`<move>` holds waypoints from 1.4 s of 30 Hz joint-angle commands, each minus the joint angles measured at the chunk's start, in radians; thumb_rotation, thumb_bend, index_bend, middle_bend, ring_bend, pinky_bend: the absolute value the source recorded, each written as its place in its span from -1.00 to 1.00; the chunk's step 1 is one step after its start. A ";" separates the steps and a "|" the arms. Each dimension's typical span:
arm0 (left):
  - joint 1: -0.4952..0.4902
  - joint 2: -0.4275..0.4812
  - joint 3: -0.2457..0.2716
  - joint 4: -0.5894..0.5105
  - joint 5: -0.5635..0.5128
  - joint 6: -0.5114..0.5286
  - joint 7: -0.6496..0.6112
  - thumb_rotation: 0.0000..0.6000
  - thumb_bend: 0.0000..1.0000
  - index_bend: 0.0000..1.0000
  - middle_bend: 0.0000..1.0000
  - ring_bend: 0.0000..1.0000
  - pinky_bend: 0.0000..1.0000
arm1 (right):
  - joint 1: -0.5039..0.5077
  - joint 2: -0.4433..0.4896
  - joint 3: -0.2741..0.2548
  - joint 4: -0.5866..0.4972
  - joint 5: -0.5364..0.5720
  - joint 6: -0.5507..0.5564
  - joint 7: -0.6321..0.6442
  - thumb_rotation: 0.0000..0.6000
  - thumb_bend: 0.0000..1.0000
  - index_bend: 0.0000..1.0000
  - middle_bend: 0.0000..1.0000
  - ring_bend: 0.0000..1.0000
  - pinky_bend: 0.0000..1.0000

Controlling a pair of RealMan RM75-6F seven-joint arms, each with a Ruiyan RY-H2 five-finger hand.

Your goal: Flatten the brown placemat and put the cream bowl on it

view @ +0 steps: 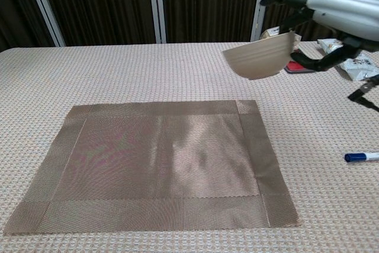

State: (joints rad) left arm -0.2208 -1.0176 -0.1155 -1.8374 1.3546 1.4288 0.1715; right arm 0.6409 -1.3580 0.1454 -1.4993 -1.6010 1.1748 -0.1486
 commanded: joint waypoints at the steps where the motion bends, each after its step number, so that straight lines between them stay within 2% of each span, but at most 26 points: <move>1: 0.000 0.000 -0.003 0.009 -0.010 -0.005 -0.002 1.00 -1.00 -1.00 -1.00 -1.00 -1.00 | 0.048 -0.046 0.019 -0.023 0.021 -0.070 -0.050 1.00 -0.18 0.73 -1.00 -1.00 -1.00; 7: 0.001 0.001 -0.010 0.023 -0.027 -0.012 -0.009 1.00 -1.00 -1.00 -1.00 -1.00 -1.00 | 0.097 -0.154 0.014 0.020 0.054 -0.136 -0.130 1.00 -0.18 0.73 -1.00 -1.00 -1.00; 17: -0.006 -0.008 -0.011 0.027 -0.033 -0.030 0.002 1.00 -1.00 -1.00 -1.00 -1.00 -1.00 | 0.116 -0.272 -0.004 0.101 0.087 -0.154 -0.201 1.00 -0.18 0.73 -1.00 -1.00 -1.00; 33: -0.014 -0.023 -0.013 0.034 -0.042 -0.042 0.024 1.00 -1.00 -1.00 -1.00 -1.00 -1.00 | 0.198 -0.453 0.050 0.189 0.158 -0.200 -0.323 1.00 -0.21 0.72 -1.00 -1.00 -1.00; 39: -0.014 -0.022 -0.015 0.045 -0.053 -0.049 0.016 1.00 -1.00 -1.00 -1.00 -1.00 -1.00 | 0.214 -0.498 0.041 0.227 0.171 -0.215 -0.331 1.00 -0.24 0.71 -1.00 -1.00 -1.00; 40: -0.014 -0.022 -0.016 0.046 -0.053 -0.049 0.015 1.00 -1.00 -1.00 -1.00 -1.00 -1.00 | 0.216 -0.502 0.041 0.229 0.172 -0.214 -0.332 1.00 -0.26 0.70 -1.00 -1.00 -1.00; 41: -0.014 -0.022 -0.016 0.047 -0.055 -0.050 0.013 1.00 -1.00 -1.00 -1.00 -1.00 -1.00 | 0.216 -0.505 0.040 0.229 0.174 -0.214 -0.333 1.00 -0.32 0.61 -1.00 -1.00 -1.00; 42: -0.014 -0.021 -0.017 0.047 -0.055 -0.051 0.012 1.00 -1.00 -1.00 -1.00 -1.00 -1.00 | 0.216 -0.506 0.038 0.227 0.174 -0.213 -0.334 1.00 -0.38 0.39 -1.00 -1.00 -1.00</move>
State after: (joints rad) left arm -0.2349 -1.0390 -0.1320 -1.7905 1.2998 1.3785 0.1837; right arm 0.8569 -1.8631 0.1845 -1.2713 -1.4274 0.9615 -0.4817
